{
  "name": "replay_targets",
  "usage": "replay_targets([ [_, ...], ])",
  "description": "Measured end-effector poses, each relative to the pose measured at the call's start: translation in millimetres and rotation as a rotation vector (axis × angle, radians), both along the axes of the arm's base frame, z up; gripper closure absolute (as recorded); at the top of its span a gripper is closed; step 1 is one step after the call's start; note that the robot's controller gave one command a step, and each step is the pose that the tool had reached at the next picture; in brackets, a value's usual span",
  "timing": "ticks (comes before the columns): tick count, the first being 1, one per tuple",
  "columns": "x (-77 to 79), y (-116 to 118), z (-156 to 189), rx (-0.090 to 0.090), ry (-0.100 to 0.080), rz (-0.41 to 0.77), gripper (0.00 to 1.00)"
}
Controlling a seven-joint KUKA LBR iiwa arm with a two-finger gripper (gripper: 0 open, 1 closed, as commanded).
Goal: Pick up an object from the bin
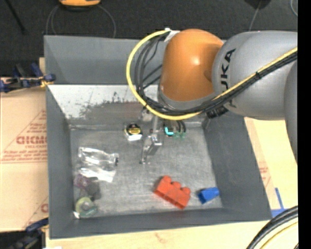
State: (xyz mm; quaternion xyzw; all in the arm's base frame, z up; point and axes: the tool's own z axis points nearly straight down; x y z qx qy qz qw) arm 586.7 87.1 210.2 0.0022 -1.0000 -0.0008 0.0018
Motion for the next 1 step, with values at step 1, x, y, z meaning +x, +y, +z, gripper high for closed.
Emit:
replay_targets([
  [1,-11.2,106.0,-140.9,0.002,-0.012,-0.016,0.00],
])
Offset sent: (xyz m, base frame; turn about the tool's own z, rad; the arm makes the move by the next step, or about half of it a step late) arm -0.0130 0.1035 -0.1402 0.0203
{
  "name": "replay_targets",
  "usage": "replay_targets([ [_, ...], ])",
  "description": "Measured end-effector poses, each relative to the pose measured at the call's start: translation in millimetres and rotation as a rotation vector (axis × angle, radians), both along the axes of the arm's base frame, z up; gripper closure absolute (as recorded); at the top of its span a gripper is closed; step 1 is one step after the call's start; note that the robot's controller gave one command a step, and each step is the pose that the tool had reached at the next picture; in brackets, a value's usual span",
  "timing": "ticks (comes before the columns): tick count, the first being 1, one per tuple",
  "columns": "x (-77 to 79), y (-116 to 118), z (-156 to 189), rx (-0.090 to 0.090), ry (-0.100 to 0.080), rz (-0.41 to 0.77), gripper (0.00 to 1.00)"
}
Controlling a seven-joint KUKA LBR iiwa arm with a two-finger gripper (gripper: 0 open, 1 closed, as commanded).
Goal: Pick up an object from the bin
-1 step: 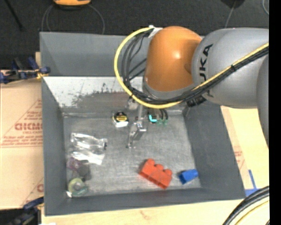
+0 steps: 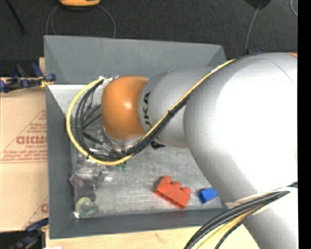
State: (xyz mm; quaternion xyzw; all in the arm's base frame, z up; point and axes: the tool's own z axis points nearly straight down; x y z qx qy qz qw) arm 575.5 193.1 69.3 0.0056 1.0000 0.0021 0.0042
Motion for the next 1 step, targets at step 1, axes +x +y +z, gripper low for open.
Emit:
replay_targets([
  [1,-11.1,-0.8,32.5,0.000,0.002,-0.088,0.00],
])
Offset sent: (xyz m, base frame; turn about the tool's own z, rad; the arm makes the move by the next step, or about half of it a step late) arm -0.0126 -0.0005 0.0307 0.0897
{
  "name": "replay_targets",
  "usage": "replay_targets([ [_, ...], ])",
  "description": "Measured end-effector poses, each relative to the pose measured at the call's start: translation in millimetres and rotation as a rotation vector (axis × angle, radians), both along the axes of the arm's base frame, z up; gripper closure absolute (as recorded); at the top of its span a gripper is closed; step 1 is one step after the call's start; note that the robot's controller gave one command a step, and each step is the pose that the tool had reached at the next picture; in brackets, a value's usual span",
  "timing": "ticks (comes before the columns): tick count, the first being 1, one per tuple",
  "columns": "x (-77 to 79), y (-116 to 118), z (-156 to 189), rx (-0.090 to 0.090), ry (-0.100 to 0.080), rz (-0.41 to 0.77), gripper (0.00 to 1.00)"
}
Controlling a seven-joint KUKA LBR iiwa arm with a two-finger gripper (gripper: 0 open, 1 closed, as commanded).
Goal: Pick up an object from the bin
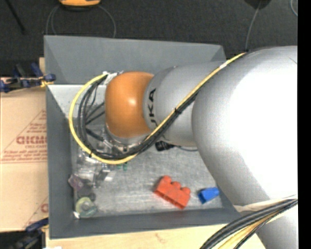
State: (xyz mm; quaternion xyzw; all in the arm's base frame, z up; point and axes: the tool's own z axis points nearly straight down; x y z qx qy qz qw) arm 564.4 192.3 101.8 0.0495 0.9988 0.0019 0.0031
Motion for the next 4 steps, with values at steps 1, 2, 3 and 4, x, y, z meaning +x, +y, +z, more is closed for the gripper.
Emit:
replay_targets([
  [1,2.8,2.8,20.3,0.001,0.001,-0.241,0.00],
  [2,4.6,11.4,-29.0,0.002,0.001,-0.407,0.00],
  [3,6.3,11.3,-27.0,0.000,0.002,-0.406,0.00],
  [4,8.7,11.4,-24.3,0.003,-0.004,-0.405,1.00],
])
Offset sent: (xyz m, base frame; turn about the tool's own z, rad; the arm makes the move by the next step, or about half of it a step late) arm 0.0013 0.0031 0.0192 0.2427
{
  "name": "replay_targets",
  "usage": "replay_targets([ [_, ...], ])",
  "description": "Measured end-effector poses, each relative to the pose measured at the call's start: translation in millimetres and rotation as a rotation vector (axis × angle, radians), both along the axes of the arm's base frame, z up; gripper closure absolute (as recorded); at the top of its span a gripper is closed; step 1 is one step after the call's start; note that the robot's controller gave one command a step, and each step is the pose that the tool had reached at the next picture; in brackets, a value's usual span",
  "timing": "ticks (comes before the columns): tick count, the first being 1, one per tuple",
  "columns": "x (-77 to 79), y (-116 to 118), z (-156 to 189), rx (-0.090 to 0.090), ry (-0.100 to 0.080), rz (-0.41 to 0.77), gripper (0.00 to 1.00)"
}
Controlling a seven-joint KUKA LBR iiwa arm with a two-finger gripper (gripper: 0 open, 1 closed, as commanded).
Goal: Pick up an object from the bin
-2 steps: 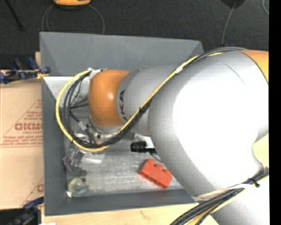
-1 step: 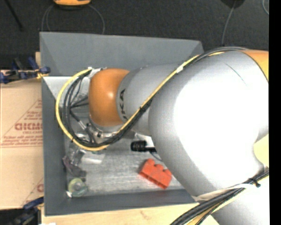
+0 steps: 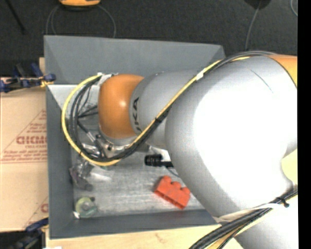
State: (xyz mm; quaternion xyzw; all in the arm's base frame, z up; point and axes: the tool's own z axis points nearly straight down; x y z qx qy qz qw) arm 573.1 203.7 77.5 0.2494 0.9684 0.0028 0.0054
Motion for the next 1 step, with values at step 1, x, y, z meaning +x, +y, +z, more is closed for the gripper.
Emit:
replay_targets([
  [1,1.8,-0.8,89.8,-0.001,0.006,0.005,1.00],
])
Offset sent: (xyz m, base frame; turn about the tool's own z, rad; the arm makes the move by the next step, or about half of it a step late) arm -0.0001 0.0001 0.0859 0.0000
